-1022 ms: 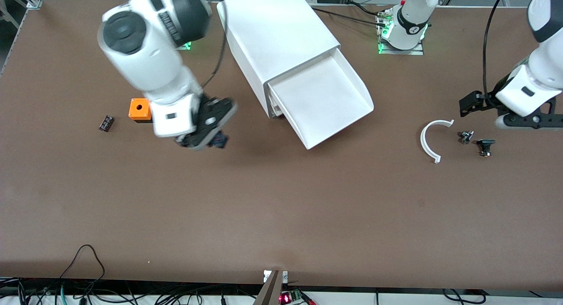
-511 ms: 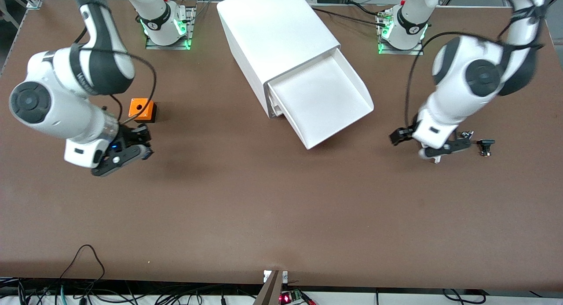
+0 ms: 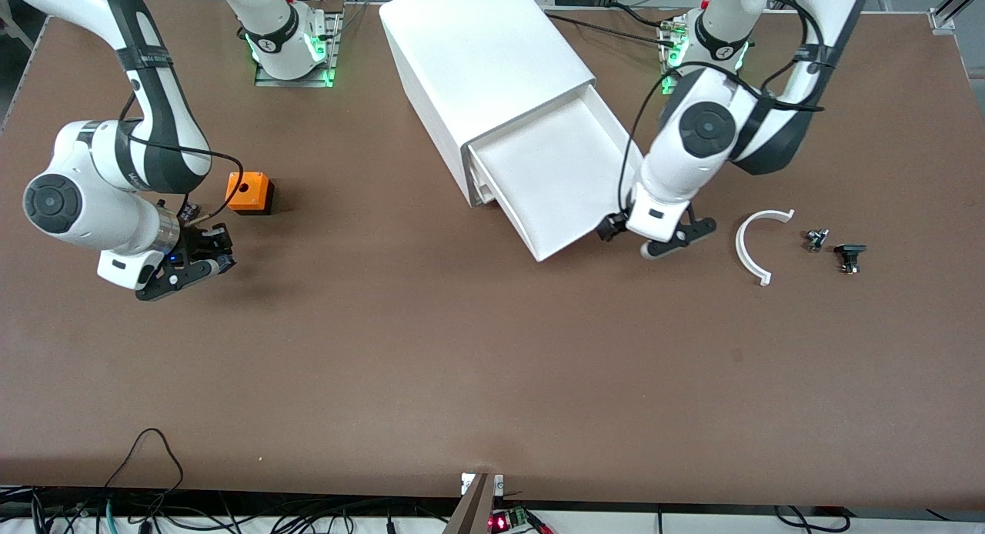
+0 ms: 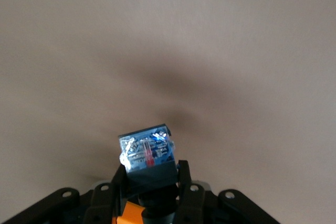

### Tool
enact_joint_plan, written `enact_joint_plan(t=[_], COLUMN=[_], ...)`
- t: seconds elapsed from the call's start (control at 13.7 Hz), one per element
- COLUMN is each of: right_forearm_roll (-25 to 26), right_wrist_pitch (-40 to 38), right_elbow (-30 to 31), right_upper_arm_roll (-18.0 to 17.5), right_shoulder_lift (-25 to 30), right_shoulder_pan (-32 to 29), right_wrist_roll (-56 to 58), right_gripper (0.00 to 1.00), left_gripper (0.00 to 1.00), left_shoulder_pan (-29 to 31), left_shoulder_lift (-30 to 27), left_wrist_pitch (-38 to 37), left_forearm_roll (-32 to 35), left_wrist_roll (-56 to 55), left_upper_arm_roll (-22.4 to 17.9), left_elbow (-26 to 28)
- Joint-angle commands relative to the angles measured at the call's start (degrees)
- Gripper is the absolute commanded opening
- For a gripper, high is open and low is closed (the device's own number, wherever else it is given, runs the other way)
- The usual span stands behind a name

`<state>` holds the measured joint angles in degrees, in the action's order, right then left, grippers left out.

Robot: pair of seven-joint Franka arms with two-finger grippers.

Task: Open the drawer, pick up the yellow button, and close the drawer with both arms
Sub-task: 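Push the drawer shut with the left gripper while the right gripper carries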

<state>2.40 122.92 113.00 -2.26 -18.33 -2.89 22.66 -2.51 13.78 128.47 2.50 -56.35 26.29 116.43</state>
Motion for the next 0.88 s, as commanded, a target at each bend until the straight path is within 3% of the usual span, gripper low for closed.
enact_joint_plan(t=[0.0,0.29,0.51,0.58,0.73,0.8], right_forearm_roll=[0.7,0.6,0.5,0.5,0.2,0.0], right_wrist_pitch=[7.0,23.2,26.2,28.7,28.3,26.9], right_elbow=[7.5,17.3,19.0,20.0,19.8,19.6], right_upper_arm_roll=[-1.3,-1.3,-1.3,-1.2,-1.2,-1.3], right_shoulder_lift=[2.2,1.5,1.4,1.1,1.2,1.5], right_shoulder_pan=[-3.0,-4.1,-4.7,-4.8,-4.8,-4.8], right_wrist_roll=[0.8,0.8,0.7,0.7,0.0,-0.2], right_gripper=[0.31,0.31,0.34,0.40,1.00,1.00], left_gripper=[1.00,1.00,1.00,1.00,1.00,1.00], left_shoulder_pan=[0.3,0.4,0.4,0.4,0.4,0.4], left_shoulder_lift=[-3.2,-4.6,-6.3,-6.7,-7.2,-7.2], left_wrist_pitch=[0.7,0.6,0.4,0.4,0.4,0.4], left_forearm_roll=[-5.7,-9.3,-9.3,-9.3,-9.3,-9.3], left_wrist_roll=[-2.2,-1.4,-1.2,-1.2,-1.2,-1.2], left_upper_arm_roll=[3.6,8.2,13.4,15.6,18.6,18.9], left_elbow=[3.7,5.9,7.2,8.0,9.2,9.8])
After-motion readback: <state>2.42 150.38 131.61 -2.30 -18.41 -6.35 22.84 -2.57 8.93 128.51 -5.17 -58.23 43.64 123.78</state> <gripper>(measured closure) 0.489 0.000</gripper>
